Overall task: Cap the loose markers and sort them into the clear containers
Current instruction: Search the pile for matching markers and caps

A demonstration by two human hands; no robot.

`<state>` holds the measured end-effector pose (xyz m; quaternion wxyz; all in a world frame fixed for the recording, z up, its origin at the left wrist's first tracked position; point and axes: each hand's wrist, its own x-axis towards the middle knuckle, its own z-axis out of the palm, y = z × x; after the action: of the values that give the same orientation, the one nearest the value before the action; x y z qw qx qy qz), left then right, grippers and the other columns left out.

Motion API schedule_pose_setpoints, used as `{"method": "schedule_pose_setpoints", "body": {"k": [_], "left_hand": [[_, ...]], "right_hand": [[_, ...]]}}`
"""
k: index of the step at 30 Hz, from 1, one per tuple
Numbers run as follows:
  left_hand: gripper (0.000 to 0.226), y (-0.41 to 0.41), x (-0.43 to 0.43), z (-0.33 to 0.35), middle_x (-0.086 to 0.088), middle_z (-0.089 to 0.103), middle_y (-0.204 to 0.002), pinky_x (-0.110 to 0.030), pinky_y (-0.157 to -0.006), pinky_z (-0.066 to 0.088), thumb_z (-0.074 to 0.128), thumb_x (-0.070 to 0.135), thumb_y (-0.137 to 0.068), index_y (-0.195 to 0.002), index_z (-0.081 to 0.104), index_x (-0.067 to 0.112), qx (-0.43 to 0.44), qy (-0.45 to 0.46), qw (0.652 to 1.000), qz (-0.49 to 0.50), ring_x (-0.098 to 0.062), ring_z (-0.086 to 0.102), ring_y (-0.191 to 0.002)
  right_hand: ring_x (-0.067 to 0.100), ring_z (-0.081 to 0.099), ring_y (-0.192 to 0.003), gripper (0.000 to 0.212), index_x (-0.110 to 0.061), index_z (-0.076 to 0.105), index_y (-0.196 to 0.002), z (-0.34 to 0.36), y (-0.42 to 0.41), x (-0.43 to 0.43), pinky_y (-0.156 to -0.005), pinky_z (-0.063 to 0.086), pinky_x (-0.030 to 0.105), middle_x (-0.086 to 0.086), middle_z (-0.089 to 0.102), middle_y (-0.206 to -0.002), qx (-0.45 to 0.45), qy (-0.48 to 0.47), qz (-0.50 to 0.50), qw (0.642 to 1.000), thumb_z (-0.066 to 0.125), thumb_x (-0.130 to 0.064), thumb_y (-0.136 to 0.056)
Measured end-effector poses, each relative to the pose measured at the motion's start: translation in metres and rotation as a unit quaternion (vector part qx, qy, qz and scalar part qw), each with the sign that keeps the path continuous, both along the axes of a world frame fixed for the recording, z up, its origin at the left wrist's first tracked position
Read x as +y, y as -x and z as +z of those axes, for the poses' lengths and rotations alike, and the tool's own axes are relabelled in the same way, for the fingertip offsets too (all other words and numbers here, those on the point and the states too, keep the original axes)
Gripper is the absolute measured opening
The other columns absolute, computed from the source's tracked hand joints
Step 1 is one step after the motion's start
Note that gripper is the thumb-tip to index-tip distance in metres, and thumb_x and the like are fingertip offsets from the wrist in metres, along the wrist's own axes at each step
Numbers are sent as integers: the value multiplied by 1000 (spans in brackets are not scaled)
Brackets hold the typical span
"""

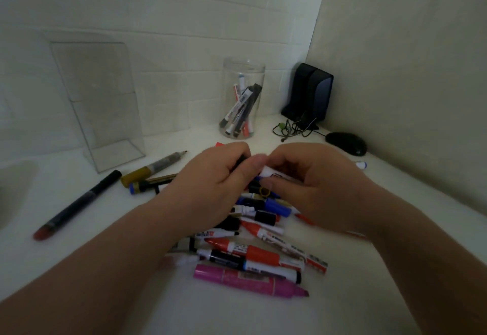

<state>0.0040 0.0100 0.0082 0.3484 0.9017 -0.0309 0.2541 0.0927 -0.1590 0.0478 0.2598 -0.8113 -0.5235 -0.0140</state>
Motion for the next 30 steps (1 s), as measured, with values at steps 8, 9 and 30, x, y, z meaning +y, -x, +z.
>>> {"method": "schedule_pose_setpoints", "body": {"k": [8,9,30], "left_hand": [[60,3,23,15,5,27,-46,-29,-46,20,44,45,-103,-49,34,23,-71,470,876,78,-14,21,-41],[59,1,19,14,4,26,-47,-30,-47,18,41,44,-104,-49,35,24,-44,487,871,46,-15,19,-42],[24,5,-4,-1,-1,63,-63,-33,-53,49,59,27,-86,-104,66,13,-21,300,951,-71,-15,50,-45]], "right_hand": [[3,63,-65,14,-40,70,-101,9,-26,-29,-58,45,11,-18,68,-72,4,-77,-38,996,62,-39,-90],[6,62,-54,16,-41,69,-103,9,-27,-28,-52,47,13,-14,69,-69,67,-111,-19,991,60,-38,-90],[-3,68,-74,24,-43,73,-108,8,-24,-32,-62,48,8,-31,70,-80,69,-62,34,995,67,-30,-89]]}}
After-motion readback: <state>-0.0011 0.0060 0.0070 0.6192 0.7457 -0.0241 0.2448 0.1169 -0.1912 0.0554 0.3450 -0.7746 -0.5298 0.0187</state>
